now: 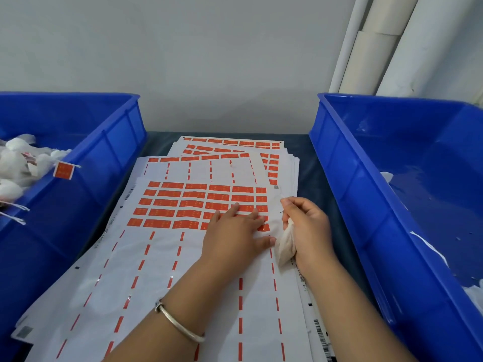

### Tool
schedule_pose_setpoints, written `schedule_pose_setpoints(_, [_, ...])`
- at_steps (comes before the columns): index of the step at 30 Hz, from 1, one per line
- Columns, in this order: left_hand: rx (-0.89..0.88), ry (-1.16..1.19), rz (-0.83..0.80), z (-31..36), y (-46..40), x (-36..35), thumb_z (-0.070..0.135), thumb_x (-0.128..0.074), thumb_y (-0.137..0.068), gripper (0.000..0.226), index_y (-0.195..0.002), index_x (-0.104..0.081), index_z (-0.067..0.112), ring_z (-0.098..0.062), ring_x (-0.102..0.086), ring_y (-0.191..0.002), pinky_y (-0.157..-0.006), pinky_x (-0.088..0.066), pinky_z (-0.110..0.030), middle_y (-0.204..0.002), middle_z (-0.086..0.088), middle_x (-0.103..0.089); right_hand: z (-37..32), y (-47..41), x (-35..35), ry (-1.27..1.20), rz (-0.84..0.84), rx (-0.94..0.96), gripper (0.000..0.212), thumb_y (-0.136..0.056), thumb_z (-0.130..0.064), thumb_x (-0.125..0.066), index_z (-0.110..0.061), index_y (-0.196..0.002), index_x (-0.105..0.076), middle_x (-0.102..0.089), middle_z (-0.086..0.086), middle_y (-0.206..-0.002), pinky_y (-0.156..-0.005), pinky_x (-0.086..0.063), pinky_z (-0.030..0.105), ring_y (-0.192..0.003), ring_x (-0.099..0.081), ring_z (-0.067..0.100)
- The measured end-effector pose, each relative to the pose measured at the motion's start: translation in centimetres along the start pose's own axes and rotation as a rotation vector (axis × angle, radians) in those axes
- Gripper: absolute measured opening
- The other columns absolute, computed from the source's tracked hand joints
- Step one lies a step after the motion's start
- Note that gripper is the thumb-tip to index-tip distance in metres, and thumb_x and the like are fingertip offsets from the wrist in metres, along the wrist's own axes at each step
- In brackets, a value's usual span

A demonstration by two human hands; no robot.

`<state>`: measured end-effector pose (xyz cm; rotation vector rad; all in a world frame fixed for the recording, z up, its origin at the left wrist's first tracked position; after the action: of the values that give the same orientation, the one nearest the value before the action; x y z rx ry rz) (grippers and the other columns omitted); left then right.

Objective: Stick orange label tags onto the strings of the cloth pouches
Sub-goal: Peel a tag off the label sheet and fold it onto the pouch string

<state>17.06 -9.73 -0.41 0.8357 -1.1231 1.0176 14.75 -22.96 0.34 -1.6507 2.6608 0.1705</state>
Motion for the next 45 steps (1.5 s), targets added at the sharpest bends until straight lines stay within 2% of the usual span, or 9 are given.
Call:
schedule_pose_setpoints(11, [0.012, 0.062, 0.163, 0.6, 1.0, 0.9, 0.052, -0.042, -0.091, 0.04, -0.123, -0.058, 0.034, -0.014, -0.039, -0.131, -0.108, -0.026, -0.034, -0.134, 0.011, -0.052, 0.0, -0.2, 0.0, 0.016, 0.024, 0.03, 0.013, -0.09, -0.023, -0.063, -0.025, -0.076, -0.066, -0.066, -0.012, -0.063, -0.059, -0.056, 0.022, -0.065, -0.065, 0.008])
schedule_pose_setpoints(15, [0.021, 0.164, 0.213, 0.1, 1.0, 0.7, 0.045, -0.047, -0.092, 0.03, -0.113, -0.065, 0.034, -0.013, -0.046, -0.124, -0.1, -0.035, -0.027, -0.132, 0.011, -0.055, 0.0, -0.3, 0.4, 0.176, 0.095, 0.077, 0.016, -0.095, -0.023, -0.052, -0.023, -0.08, -0.057, -0.065, -0.002, -0.096, -0.053, -0.046, 0.015, -0.079, -0.063, 0.008])
schedule_pose_setpoints(17, [0.013, 0.193, 0.248, 0.0, 1.1, 0.7, 0.042, -0.05, -0.092, 0.027, -0.109, -0.068, 0.033, -0.01, -0.049, -0.121, -0.096, -0.036, -0.024, -0.126, 0.012, -0.059, -0.1, -0.5, 0.6, 0.299, 0.078, 0.078, 0.018, -0.095, -0.023, -0.048, -0.021, -0.078, -0.054, -0.06, 0.004, -0.101, -0.052, -0.038, 0.015, -0.078, -0.058, 0.009])
schedule_pose_setpoints(20, [0.013, 0.247, 0.283, -0.1, 1.2, 0.9, 0.039, -0.054, -0.09, 0.023, -0.103, -0.071, 0.03, -0.007, -0.054, -0.113, -0.089, -0.037, -0.02, -0.114, 0.013, -0.066, -0.3, -0.8, 0.8, 0.367, 0.024, 0.064, 0.021, -0.094, -0.019, -0.048, -0.018, -0.073, -0.052, -0.06, 0.004, -0.091, -0.051, -0.035, 0.018, -0.073, -0.056, 0.011])
schedule_pose_setpoints(24, [0.031, 0.314, 0.303, -0.3, 1.4, 1.3, 0.037, -0.058, -0.087, 0.021, -0.1, -0.071, 0.027, -0.005, -0.059, -0.082, -0.074, -0.043, -0.014, -0.098, 0.011, -0.069, -0.8, -0.6, 0.7, 0.377, -0.076, 0.02, 0.019, -0.09, -0.016, -0.051, -0.01, -0.073, -0.057, -0.062, 0.003, -0.075, -0.056, -0.042, 0.026, -0.071, -0.058, 0.015])
schedule_pose_setpoints(30, [0.1, 0.362, 0.364, -0.4, 1.8, 1.8, 0.037, -0.063, -0.084, 0.03, -0.113, -0.065, 0.03, -0.007, -0.058, -0.098, -0.083, -0.038, -0.017, -0.117, 0.012, -0.063, -1.4, 0.0, 0.1, 0.509, -0.236, 0.097, 0.02, -0.09, -0.019, -0.057, -0.013, -0.073, -0.065, -0.063, -0.012, -0.068, -0.051, -0.042, 0.014, -0.069, -0.06, 0.006])
schedule_pose_setpoints(38, [0.087, 0.383, 0.38, -0.3, 2.2, 2.2, 0.036, -0.062, -0.085, 0.029, -0.113, -0.066, 0.029, -0.007, -0.056, -0.104, -0.087, -0.036, -0.017, -0.12, 0.012, -0.062, -1.6, 0.4, 0.1, 0.63, -0.343, 0.116, 0.029, -0.086, -0.015, -0.063, -0.027, -0.061, -0.069, -0.066, -0.018, -0.066, -0.05, -0.042, 0.007, -0.065, -0.061, -0.001])
schedule_pose_setpoints(42, [0.051, 0.454, 0.379, 0.0, 2.6, 2.6, 0.042, -0.066, -0.08, 0.032, -0.108, -0.068, 0.027, -0.004, -0.053, -0.094, -0.089, -0.043, -0.022, -0.113, 0.012, -0.065, -1.9, 0.6, 0.1, 0.421, -0.305, 0.091, 0.029, -0.084, -0.015, -0.067, -0.024, -0.056, -0.072, -0.069, -0.013, -0.064, -0.051, -0.046, 0.009, -0.065, -0.064, -0.003])
schedule_pose_setpoints(45, [0.032, 0.477, 0.444, 0.1, 2.9, 3.3, 0.044, -0.066, -0.078, 0.035, -0.108, -0.069, 0.026, -0.004, -0.052, -0.101, -0.092, -0.038, -0.022, -0.114, 0.012, -0.064, -1.9, 0.7, 0.2, 0.225, -0.258, 0.039, 0.028, -0.082, -0.012, -0.069, -0.023, -0.056, -0.073, -0.071, -0.008, -0.067, -0.061, -0.054, 0.02, -0.068, -0.068, 0.008])
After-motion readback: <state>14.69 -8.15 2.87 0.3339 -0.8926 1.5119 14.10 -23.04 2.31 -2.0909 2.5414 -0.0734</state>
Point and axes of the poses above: each hand's wrist, its own y-axis away from the middle knuckle, its own x-axis out of the back of the hand, z = x × y, the point moved 5 cm from there along -y, towards the middle knuckle
